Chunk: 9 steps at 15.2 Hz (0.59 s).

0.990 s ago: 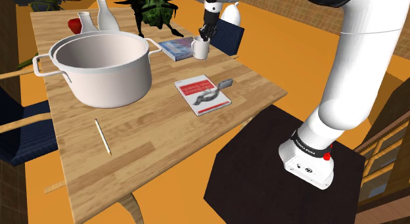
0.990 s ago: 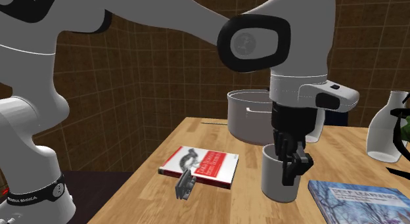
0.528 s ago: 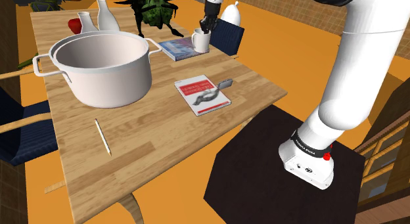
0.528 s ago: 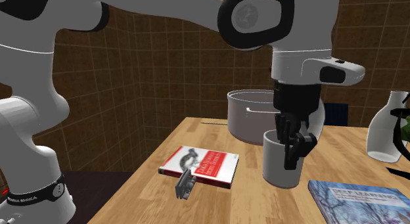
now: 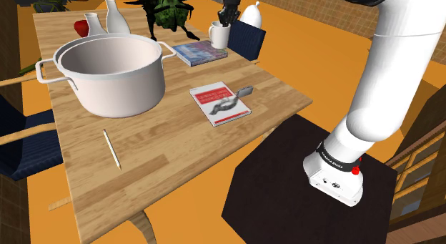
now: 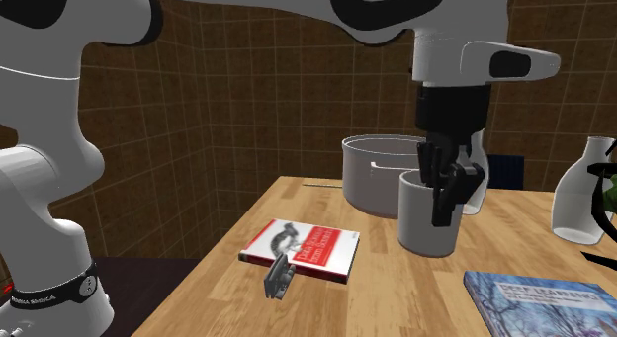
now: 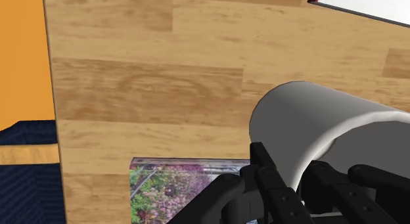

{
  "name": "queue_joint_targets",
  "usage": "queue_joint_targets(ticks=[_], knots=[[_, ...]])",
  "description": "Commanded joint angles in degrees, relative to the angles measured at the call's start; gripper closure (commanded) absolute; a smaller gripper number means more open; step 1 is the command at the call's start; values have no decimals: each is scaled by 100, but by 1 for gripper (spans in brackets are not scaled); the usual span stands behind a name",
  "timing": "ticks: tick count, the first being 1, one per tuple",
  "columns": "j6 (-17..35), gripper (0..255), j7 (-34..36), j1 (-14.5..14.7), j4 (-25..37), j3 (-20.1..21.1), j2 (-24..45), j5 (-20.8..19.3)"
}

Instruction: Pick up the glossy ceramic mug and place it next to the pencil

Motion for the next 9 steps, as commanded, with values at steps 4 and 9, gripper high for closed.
queue_joint_targets(ticks=[4, 9], knots=[[-365, 255, 26, -6, 346, -3, -20, -9], [-318, 255, 371, 243, -50, 96, -393, -89]])
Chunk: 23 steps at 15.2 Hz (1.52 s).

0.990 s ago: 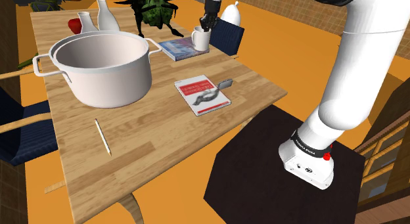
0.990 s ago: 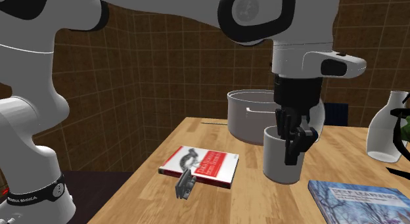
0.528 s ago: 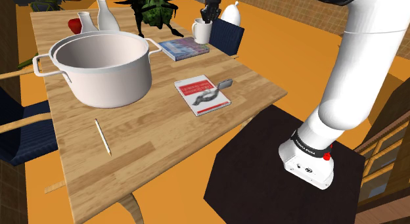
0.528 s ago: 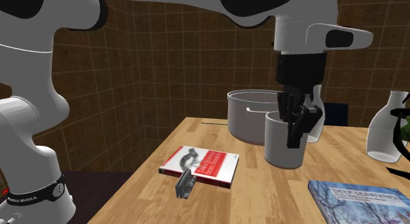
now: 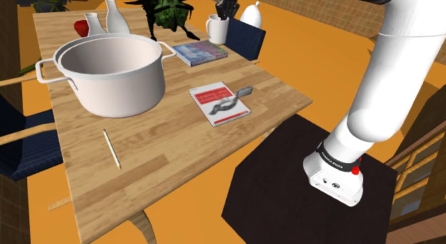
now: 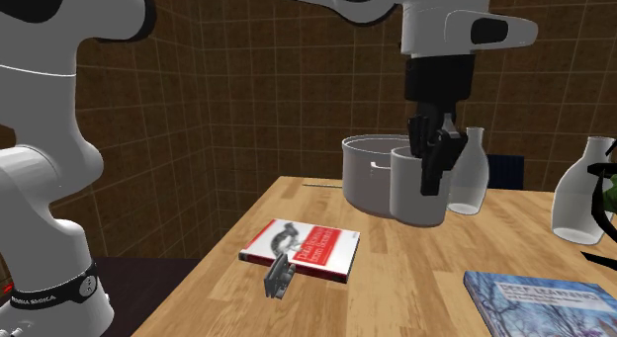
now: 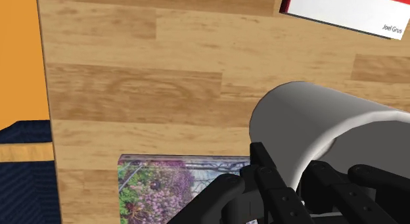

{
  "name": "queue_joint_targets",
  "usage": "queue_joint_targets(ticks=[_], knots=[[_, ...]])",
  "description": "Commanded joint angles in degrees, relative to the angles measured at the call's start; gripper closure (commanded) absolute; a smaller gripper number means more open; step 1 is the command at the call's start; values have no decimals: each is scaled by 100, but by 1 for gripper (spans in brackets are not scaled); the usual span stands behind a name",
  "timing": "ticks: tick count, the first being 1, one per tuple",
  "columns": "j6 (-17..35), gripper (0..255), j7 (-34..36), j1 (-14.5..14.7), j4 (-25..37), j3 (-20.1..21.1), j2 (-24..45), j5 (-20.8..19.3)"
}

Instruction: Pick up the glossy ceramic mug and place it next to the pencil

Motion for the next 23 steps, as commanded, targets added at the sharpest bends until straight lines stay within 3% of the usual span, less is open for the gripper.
queue_joint_targets(ticks=[1, 12, 23], knots=[[74, 255, 226, 160, -298, 69, -241, -50], [443, 255, 1594, 984, -1450, 603, -1094, -242], [549, 255, 3055, 1763, -1698, 1252, -1282, -375]])
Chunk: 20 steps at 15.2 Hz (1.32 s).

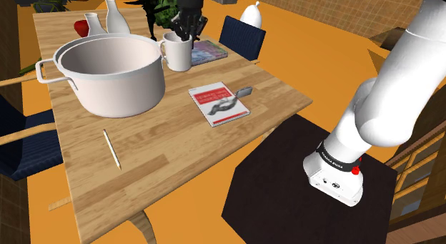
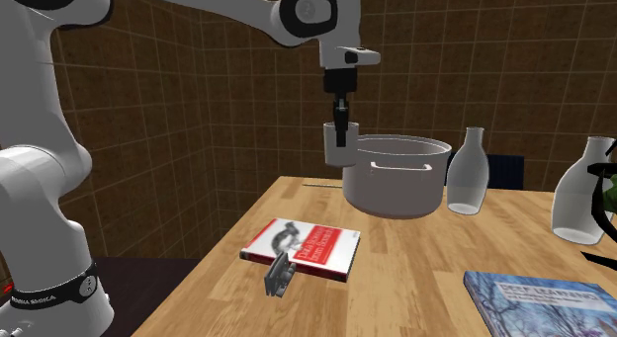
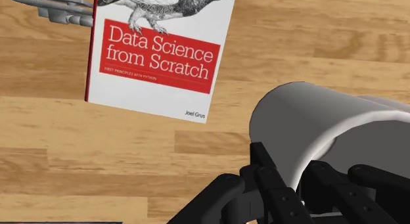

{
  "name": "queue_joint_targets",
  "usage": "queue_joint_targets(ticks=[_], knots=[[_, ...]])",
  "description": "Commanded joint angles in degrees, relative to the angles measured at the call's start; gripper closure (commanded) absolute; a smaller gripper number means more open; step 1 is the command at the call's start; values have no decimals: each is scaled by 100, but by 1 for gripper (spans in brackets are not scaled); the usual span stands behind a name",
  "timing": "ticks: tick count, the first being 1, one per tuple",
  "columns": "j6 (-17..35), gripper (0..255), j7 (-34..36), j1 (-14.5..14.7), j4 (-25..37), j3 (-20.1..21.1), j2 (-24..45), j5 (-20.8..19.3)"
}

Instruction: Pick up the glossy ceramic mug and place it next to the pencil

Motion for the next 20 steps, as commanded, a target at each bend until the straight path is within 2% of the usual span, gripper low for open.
queue_joint_targets(ticks=[1, 8, 14, 20], knots=[[28, 255, 260, 133, 7, 112, 27, -26], [-29, 255, 1218, 649, 338, 520, 293, -176], [-171, 255, 2036, 1136, 915, 824, 744, -384], [190, 255, 2110, 1175, 621, 839, 813, -415]])
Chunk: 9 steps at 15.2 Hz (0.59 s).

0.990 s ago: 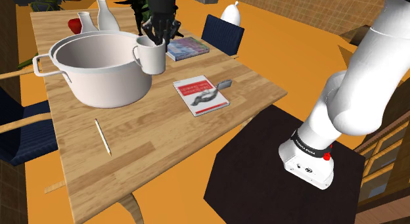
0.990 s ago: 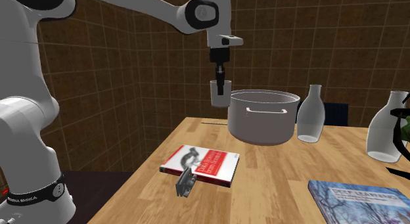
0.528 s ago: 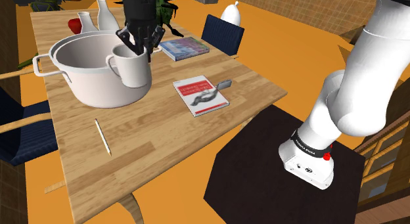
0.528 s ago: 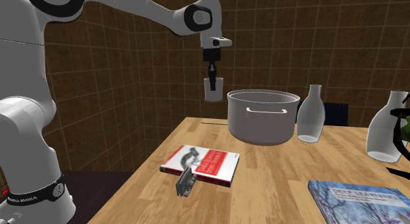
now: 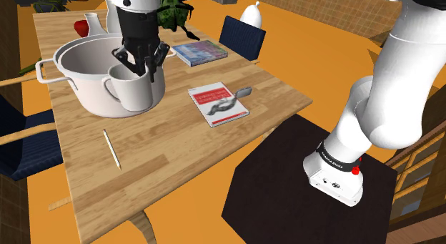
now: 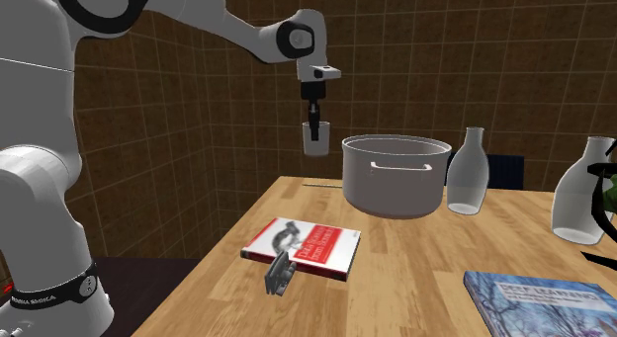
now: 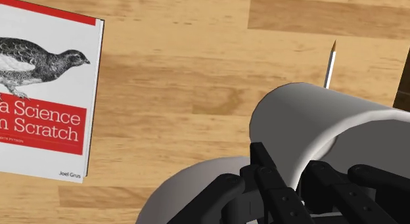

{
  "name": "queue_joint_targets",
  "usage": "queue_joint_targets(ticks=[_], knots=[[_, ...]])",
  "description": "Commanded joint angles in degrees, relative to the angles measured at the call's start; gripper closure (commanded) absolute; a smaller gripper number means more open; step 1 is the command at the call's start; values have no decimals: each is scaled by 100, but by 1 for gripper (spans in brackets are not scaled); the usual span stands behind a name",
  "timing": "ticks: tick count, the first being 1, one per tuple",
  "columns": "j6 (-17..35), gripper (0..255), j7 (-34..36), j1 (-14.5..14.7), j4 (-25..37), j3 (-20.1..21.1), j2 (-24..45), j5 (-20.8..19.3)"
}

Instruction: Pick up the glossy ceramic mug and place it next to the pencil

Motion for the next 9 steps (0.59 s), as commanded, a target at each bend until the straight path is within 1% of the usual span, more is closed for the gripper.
queue_joint_targets(ticks=[1, 9], knots=[[153, 255, 0, -4, -127, -5, 22, -7], [732, 255, 25, -4, -599, -18, 133, -47]])
